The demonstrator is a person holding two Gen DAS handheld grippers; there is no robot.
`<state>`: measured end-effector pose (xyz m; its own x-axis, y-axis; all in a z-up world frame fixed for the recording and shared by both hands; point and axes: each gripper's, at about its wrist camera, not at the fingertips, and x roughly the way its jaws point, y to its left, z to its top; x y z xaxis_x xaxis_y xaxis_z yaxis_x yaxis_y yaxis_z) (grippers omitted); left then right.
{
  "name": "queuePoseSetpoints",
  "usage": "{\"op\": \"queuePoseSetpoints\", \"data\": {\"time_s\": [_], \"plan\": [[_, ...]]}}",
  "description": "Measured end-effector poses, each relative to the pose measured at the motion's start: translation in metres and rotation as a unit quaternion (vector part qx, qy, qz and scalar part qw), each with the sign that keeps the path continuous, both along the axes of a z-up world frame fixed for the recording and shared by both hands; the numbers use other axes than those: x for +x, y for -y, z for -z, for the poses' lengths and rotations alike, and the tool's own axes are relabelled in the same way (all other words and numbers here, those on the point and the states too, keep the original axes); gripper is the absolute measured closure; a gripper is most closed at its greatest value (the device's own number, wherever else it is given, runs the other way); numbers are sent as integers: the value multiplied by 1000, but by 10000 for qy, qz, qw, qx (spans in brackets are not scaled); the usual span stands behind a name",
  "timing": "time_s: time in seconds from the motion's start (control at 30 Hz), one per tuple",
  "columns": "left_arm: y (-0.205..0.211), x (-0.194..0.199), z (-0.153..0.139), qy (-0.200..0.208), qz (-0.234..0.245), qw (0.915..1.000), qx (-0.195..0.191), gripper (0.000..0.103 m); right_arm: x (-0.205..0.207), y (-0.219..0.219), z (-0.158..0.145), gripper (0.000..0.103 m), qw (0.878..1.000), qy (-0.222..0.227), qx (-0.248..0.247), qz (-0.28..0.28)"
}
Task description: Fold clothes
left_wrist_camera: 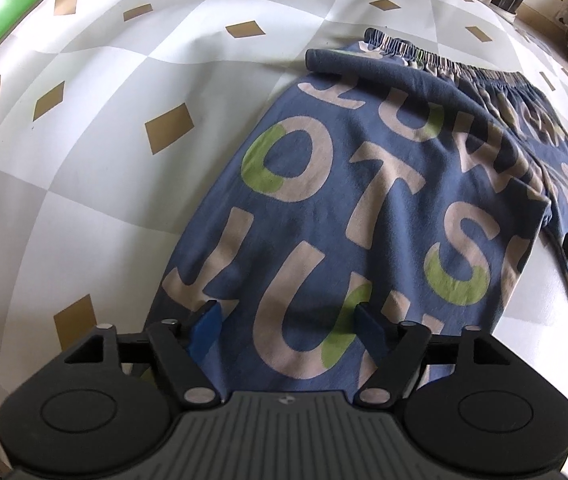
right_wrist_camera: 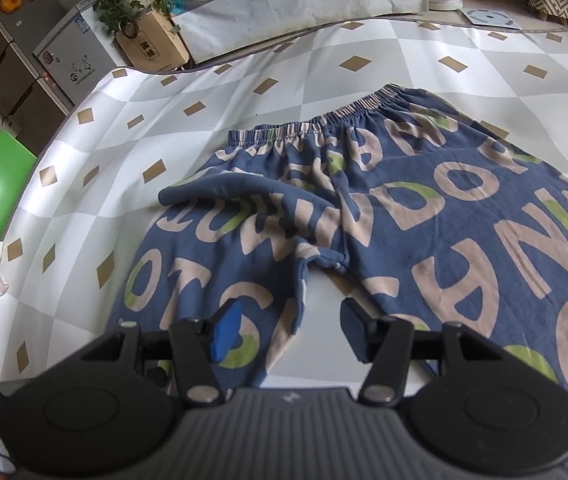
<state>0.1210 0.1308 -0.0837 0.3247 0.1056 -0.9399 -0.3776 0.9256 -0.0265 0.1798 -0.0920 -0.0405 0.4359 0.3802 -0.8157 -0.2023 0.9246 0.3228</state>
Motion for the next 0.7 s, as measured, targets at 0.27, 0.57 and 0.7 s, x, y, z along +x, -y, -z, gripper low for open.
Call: {"op": "queuePoseSetpoints", "data": {"time_s": [0.27,0.57,0.7], "plan": [[-1,-10,1,-25,6,10000,54,23,-1,2,-8,49,10000,46,-4,17],[3,-19,0,-217,28,9997,80,22,-4,11,-15,46,9998,-47,-200,65],[9,-23,-1,-270,104,9994,193,22,-6,17,-20,45,9997,-21,-208,99]]}}
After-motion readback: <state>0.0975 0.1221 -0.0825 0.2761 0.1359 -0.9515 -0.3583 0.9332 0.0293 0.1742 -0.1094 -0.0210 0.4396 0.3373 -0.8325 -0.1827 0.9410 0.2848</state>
